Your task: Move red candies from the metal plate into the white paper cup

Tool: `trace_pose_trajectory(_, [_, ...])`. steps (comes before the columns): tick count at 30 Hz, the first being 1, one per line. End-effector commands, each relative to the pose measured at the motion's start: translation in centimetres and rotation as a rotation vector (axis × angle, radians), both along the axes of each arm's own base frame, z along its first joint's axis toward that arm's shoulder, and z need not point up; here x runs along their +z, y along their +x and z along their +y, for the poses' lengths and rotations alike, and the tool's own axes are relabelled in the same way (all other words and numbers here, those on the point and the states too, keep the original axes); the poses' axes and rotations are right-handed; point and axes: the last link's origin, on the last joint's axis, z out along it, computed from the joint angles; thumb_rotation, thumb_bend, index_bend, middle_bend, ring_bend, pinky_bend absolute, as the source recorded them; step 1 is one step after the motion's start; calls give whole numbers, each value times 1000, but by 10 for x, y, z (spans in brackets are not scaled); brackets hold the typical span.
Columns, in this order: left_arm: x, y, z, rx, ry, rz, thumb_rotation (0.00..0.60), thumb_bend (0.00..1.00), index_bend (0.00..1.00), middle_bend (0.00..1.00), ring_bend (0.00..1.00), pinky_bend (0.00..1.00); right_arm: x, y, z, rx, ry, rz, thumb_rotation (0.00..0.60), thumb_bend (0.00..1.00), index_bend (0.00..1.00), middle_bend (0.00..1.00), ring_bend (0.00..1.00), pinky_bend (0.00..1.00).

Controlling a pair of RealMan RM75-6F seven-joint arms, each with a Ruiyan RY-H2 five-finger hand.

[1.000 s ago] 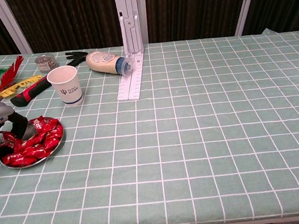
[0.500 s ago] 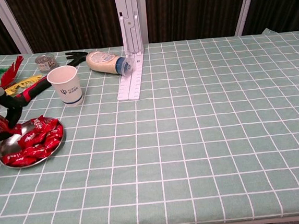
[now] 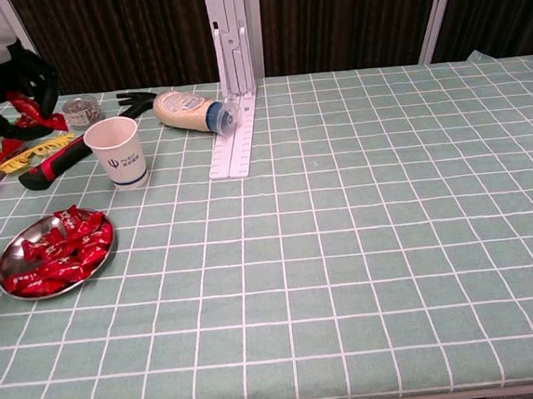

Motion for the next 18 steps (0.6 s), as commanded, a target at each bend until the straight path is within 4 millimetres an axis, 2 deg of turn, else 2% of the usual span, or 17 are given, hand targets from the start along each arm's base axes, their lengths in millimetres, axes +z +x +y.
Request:
trace_pose_trajectory(1, [-9,14,22,12,-14,3,600,449,663,722,929,1000,0,0,0,-3,-1,0,600,88,76,185,29,288])
trace_pose_trajectory(7, [-28,23,45,46,-54,49,600,448,653,718,929,1000,1,-3,0,-13,-3,1,600,89,76,185,28,290])
trace_pose_trajectory(18, [-46,25,52,89,-102,95,600,444,604,686,928,1000,2,-5,1,-24,-6,-1,600,89,76,185,28,290])
